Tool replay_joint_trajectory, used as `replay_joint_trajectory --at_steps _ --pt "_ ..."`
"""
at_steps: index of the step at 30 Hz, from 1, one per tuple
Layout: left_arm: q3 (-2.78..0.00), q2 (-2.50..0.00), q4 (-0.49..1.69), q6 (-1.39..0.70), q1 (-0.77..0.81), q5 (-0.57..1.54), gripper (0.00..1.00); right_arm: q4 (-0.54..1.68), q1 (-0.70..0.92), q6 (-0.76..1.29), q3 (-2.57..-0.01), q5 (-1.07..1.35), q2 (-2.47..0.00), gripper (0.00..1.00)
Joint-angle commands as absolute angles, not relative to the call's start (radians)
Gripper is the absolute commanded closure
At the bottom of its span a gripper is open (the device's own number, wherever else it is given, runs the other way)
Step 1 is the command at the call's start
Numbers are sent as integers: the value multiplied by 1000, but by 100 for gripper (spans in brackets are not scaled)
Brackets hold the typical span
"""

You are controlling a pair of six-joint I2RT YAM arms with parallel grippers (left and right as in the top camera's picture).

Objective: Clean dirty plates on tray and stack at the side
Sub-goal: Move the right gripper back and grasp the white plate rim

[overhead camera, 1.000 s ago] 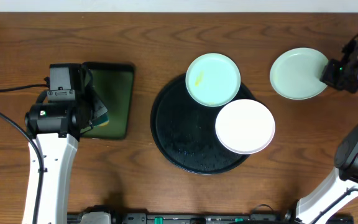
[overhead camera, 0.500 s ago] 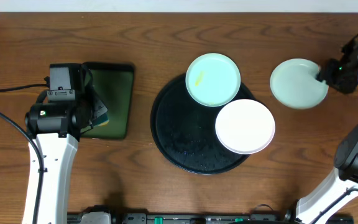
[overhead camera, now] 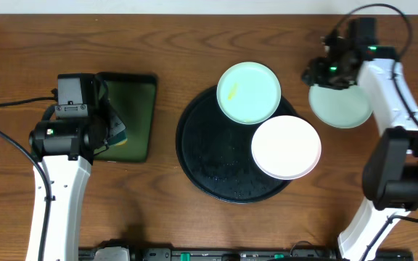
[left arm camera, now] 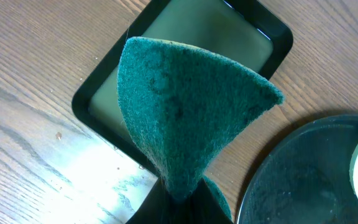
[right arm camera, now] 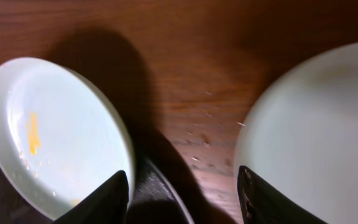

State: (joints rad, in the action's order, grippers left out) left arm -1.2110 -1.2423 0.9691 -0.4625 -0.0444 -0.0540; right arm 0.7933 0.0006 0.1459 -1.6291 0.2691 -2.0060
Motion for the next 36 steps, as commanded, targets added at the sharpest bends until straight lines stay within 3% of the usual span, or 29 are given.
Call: replay_joint_trajectory --at_steps 1,9,12,21,23,28,31,36 --pt "-1197 -1248 969 -446 -49 -55 93 750 84 258 -1623 154 -2015 46" --pt "-1197 -1248 968 -445 -49 -55 92 709 224 292 -1623 -36 -2024 49" --pt "-1197 -1248 968 -446 -49 -55 93 706 268 292 -1623 -117 -2057 45" --pt "-1197 -1248 971 -446 -49 -55 92 695 285 348 -1623 -113 -2143 44" --pt "-1197 -1248 971 -446 -49 -55 92 695 286 347 -1623 -96 -2146 49" --pt "-1197 -1248 971 -446 -49 -55 92 693 290 347 -1623 -86 -2146 74" --pt "-1197 -1248 971 -446 -49 -55 93 695 290 347 -1623 -40 -2146 99" --pt "-1197 -1248 971 -445 -49 -55 92 693 297 320 -1623 141 -2146 99"
